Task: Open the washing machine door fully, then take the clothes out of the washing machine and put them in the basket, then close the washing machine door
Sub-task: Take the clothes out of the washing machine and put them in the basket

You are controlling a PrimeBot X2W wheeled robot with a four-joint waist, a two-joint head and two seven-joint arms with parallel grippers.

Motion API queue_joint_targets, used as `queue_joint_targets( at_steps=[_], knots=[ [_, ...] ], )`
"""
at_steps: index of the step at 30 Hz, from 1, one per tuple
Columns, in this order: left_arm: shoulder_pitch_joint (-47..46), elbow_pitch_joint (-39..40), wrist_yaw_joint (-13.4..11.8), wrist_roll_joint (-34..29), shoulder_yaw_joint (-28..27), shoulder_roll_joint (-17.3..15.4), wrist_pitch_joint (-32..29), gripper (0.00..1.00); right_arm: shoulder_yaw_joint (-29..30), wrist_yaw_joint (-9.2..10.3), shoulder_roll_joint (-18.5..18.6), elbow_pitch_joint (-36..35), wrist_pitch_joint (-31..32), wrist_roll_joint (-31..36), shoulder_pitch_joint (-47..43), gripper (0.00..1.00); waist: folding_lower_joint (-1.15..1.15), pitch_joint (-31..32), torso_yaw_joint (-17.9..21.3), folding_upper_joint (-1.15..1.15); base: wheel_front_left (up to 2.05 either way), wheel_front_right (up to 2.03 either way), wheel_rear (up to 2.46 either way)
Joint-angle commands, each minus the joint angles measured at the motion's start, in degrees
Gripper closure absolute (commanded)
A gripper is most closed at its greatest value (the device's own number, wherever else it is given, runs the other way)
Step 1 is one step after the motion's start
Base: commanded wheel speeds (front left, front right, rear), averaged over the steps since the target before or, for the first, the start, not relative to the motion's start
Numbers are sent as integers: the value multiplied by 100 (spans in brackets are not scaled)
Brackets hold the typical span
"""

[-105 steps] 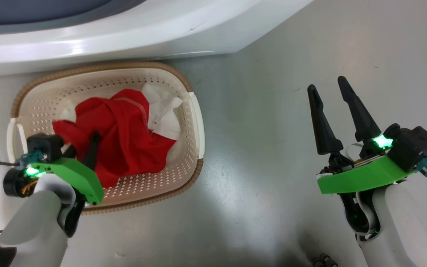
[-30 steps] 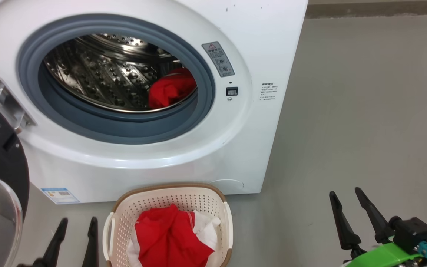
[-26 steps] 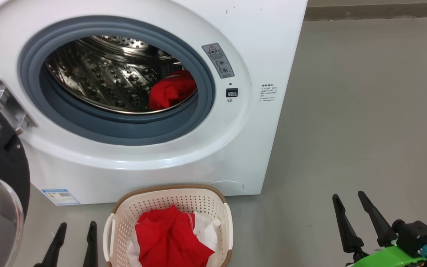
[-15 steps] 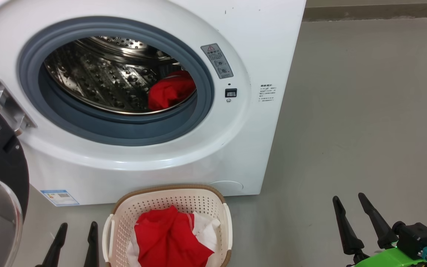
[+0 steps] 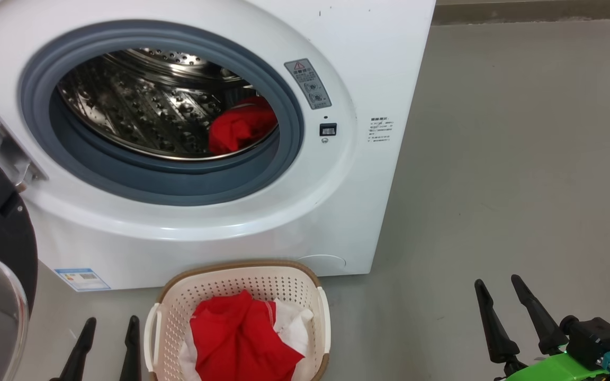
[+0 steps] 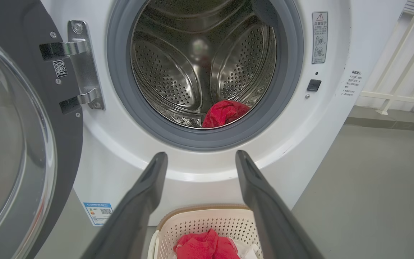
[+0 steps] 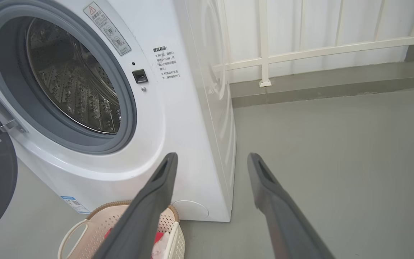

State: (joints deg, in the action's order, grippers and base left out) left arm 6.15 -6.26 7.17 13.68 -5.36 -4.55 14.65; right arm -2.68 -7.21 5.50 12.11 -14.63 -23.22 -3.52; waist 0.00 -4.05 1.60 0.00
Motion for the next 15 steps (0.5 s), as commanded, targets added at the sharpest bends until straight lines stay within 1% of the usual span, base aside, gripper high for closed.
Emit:
queue_joint_targets(
  at_steps=[1,8,15],
  knots=[
    [-61,124,32,32,-184,-23,35,0,-129,-28,81,-161,-37,-2,96,0,0,-33,2,0,0,0,0],
    [-422,-17,32,203,0,-169,35,0,-98,-28,6,-221,-37,54,189,0,0,-309,-5,0,0,0,0],
    [-1286,-341,32,536,459,-509,35,0,-113,-28,-126,-266,-37,121,430,0,0,-807,36,0,0,0,0]
  ],
)
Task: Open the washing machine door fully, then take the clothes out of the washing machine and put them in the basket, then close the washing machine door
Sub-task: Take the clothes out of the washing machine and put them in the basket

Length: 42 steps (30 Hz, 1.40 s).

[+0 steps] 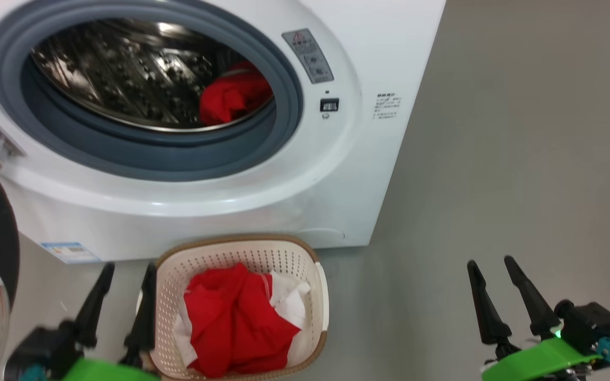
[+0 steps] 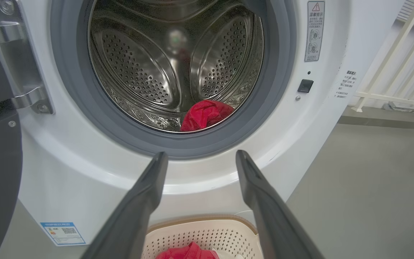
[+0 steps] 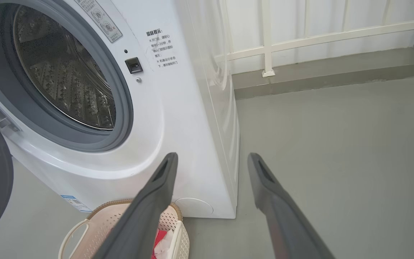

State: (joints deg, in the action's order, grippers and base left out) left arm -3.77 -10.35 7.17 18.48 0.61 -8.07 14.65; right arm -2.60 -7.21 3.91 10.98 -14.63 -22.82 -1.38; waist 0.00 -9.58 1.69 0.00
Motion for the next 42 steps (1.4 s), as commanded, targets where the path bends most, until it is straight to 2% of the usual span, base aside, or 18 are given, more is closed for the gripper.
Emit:
queue_joint_targets(
  at_steps=[1,6,7,23,32,42],
  knots=[
    [-471,-13,32,125,-46,-224,35,0,-129,-28,14,-160,-37,95,261,0,0,-342,37,0,0,0,0],
    [-1316,-392,32,375,357,-528,35,0,-164,-28,-52,-190,-37,140,458,0,0,-705,99,0,0,0,0],
    [-1777,-604,32,490,575,-677,35,0,-181,-28,-72,-199,-37,155,561,0,0,-882,141,0,0,0,0],
    [-4591,-2433,32,1491,2072,-1458,35,0,-520,-28,-102,-285,-37,-137,1081,0,0,-1784,634,0,0,0,0],
    [-5782,-3333,32,2064,2978,-1820,35,0,-718,-28,-102,-332,-37,-306,1265,0,0,-2229,844,0,0,0,0],
    [-6659,-3888,32,2687,3757,-2081,35,0,-874,-28,-102,-400,-37,-449,1416,0,0,-2552,1028,0,0,0,0]
  ],
)
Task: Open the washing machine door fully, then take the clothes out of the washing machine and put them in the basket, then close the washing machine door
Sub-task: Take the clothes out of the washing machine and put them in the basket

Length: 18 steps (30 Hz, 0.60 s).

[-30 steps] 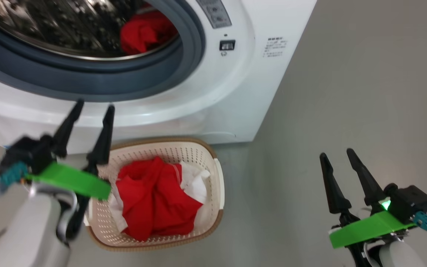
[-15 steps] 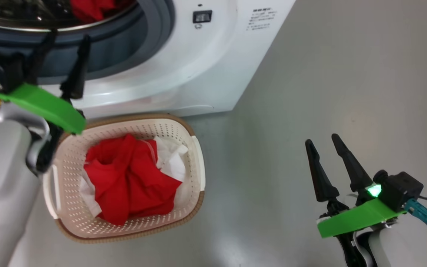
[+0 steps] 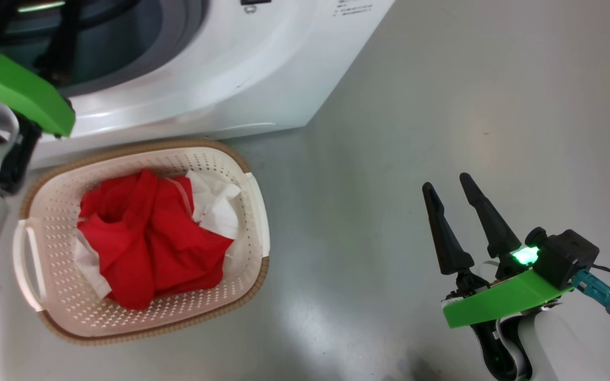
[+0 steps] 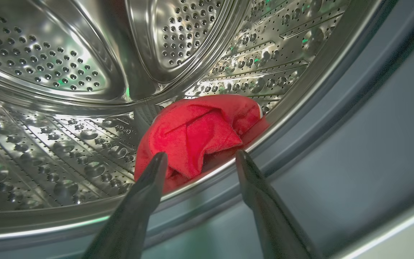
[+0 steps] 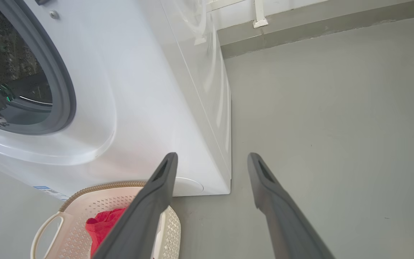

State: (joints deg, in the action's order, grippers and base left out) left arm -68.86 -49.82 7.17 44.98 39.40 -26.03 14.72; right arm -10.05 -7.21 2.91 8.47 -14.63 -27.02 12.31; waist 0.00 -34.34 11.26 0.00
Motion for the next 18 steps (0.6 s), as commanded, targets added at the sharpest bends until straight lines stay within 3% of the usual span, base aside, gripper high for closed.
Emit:
queue_joint_targets(
  at_steps=[1,18],
  knots=[
    [-227,24,32,88,-82,-299,28,0,-144,-28,-2,-156,-37,-40,61,0,0,-101,90,0,0,0,0],
    [-1007,-227,32,545,750,-513,28,0,-299,-28,-3,-245,-37,-171,122,0,0,-376,386,0,0,0,0]
  ],
)
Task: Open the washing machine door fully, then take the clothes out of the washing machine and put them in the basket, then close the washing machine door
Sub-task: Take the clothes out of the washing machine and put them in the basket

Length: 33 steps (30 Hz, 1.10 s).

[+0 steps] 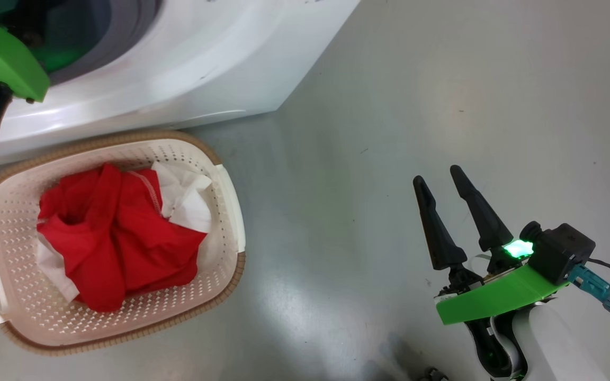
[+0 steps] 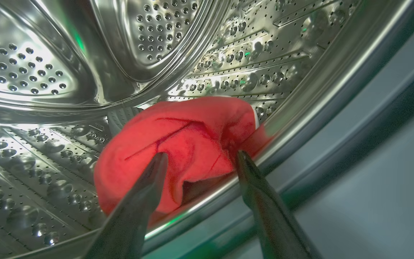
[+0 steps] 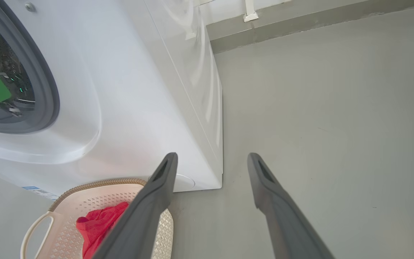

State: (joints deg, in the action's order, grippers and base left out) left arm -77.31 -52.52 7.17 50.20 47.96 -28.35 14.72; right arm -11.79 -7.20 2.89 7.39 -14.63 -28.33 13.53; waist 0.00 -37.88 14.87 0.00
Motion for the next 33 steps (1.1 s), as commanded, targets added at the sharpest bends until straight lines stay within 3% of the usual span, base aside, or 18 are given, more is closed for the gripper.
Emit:
queue_joint_targets(
  at_steps=[1,11,12,13,14,24,33],
  knots=[
    [-180,34,32,40,-55,-291,28,0,-129,-29,-2,-142,-37,-45,-1,0,0,-31,37,0,0,0,0],
    [-338,6,32,207,223,-357,28,0,-145,-29,-2,-177,-37,-63,9,0,0,-93,105,0,0,0,0],
    [-349,9,32,222,247,-357,28,15,-144,-29,-2,-180,-37,-61,10,0,0,-96,106,0,0,0,0],
    [-367,19,32,242,290,-357,28,71,-140,-29,-2,-183,-37,-53,12,0,0,-99,106,0,0,0,0],
    [-375,30,32,249,309,-356,28,100,-138,-29,-2,-185,-37,-50,14,0,0,-99,106,0,0,0,0],
    [-366,146,32,301,236,-343,28,100,-89,-29,-2,-185,-37,-19,35,0,0,-86,47,0,0,0,0],
    [131,502,32,155,-656,-231,28,100,11,-29,-2,-144,-37,111,66,0,0,58,-229,0,0,0,0]
  ],
)
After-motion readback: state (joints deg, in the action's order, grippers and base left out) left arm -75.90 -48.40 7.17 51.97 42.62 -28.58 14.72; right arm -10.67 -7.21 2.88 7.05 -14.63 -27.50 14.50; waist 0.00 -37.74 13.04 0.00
